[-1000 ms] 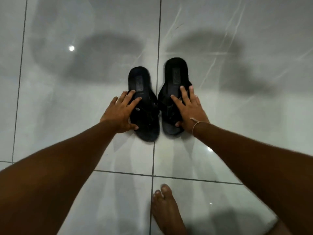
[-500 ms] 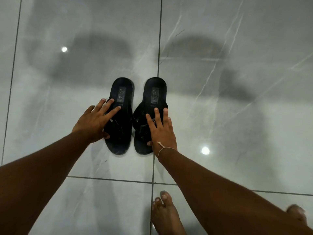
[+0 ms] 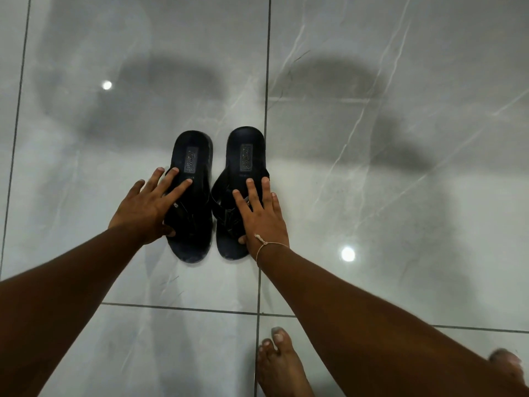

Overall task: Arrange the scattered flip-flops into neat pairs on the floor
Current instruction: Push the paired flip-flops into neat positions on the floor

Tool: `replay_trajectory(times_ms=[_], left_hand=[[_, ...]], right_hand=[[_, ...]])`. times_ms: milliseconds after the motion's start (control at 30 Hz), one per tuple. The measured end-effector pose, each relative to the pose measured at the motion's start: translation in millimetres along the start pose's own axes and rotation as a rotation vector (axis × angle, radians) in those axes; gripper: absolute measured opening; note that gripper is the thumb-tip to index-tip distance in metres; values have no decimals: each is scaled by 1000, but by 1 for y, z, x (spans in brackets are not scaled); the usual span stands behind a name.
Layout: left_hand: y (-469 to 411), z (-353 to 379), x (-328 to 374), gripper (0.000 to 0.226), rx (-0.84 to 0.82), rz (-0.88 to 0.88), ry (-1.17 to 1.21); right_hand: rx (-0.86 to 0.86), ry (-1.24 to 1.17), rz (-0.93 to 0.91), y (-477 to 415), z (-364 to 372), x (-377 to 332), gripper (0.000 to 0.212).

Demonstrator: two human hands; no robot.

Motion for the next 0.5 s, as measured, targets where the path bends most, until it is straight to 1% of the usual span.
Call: replay_trajectory(times_ms=[200,267,333,367,433,500], left_hand=[[-1,0,-1,124,-15,8,-37],[0,-3,5,122,-18,4,-49],[4,-9,14,118,12,-2,-54],[6,-15,23,113,55,7,-37],[8,-35,56,102,166,44,25],[3,-59,104,97,181,73,78]], right_hand=[[12,88,13,-1,1,-1,108],[39,119,-8,5,-4,-1,110],[93,126,-58,15,-11,0,108],[114,120,-82,24,-14,5,106],[144,133,-83,46,-22,34,102],[162,156,12,69,-32,86,100]])
Point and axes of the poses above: each hand's wrist, its own y-axis away from the middle knuckle, its own z-axis out of the palm, x = y × z, the point moved 4 cm from there along -y, towards the middle knuckle
